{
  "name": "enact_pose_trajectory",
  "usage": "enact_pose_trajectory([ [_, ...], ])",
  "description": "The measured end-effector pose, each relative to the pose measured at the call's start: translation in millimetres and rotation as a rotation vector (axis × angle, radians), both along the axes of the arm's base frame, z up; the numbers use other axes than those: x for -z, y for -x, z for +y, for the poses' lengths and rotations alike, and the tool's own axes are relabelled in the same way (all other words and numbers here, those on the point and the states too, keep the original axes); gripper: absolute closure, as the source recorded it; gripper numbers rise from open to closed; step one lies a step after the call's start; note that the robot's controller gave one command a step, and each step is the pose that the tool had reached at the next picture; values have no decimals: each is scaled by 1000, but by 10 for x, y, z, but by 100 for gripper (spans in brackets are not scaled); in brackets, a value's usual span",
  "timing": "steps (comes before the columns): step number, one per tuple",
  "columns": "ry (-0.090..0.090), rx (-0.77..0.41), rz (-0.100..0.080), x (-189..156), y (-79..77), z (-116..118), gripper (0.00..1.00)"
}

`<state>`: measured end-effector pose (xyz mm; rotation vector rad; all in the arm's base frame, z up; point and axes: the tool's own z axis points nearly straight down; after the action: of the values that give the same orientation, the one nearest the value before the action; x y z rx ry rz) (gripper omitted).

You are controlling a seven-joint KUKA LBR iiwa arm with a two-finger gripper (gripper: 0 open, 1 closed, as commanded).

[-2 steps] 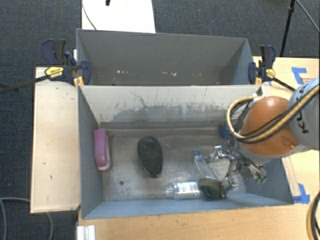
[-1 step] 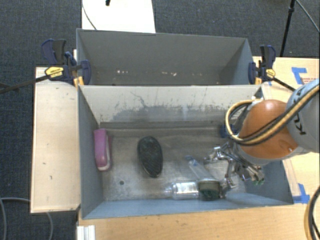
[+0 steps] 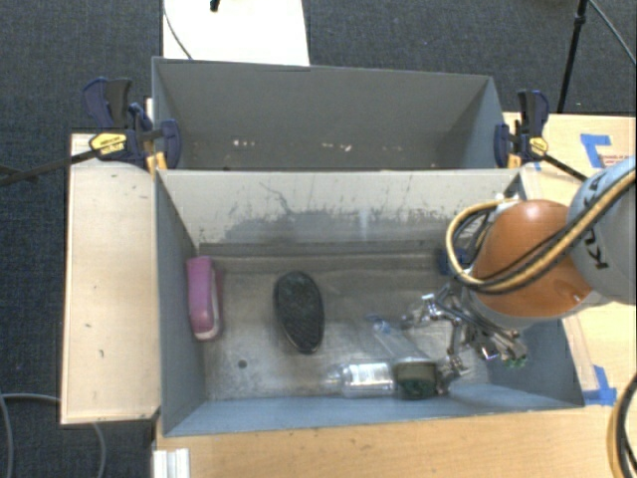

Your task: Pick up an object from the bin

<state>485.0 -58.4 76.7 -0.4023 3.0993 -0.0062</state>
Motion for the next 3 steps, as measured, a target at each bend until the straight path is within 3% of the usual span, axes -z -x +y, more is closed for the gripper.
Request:
enact_pose_trajectory([
  [1, 7, -92, 0, 8, -19, 149, 0],
  [2, 3, 59, 4, 19, -19, 263, 0],
  [3, 2, 55, 11, 17, -9, 276, 100],
])
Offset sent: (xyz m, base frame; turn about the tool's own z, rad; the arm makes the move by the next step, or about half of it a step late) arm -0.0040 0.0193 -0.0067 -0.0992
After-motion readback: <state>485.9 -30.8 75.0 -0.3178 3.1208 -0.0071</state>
